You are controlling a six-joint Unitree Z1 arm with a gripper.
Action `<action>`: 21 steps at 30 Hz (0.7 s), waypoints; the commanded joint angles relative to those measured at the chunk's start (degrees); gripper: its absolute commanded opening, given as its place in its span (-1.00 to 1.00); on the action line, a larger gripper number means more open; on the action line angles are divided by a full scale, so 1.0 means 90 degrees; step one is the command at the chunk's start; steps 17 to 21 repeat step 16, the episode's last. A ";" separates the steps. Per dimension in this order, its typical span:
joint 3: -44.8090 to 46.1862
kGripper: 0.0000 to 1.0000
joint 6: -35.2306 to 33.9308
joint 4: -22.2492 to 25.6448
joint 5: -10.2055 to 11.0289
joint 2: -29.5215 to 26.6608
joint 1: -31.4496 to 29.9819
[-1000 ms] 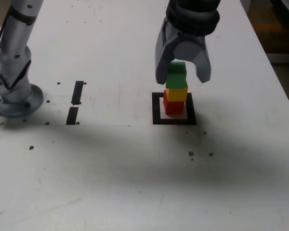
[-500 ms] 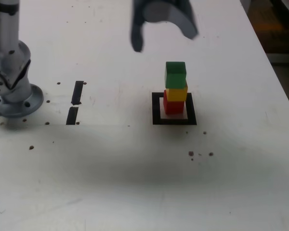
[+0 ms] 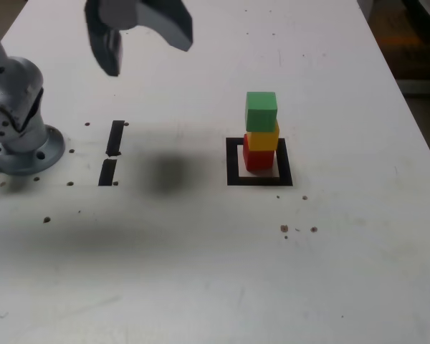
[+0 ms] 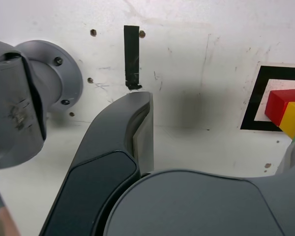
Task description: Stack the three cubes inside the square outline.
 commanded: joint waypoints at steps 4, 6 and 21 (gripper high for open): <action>0.1510 1.00 -0.0006 -0.0609 -0.0134 0.0239 0.0005; 0.1773 1.00 -0.0005 -0.0917 -0.0179 0.0315 0.0006; 0.2153 0.99 0.0007 -0.1335 -0.0165 0.0481 0.0011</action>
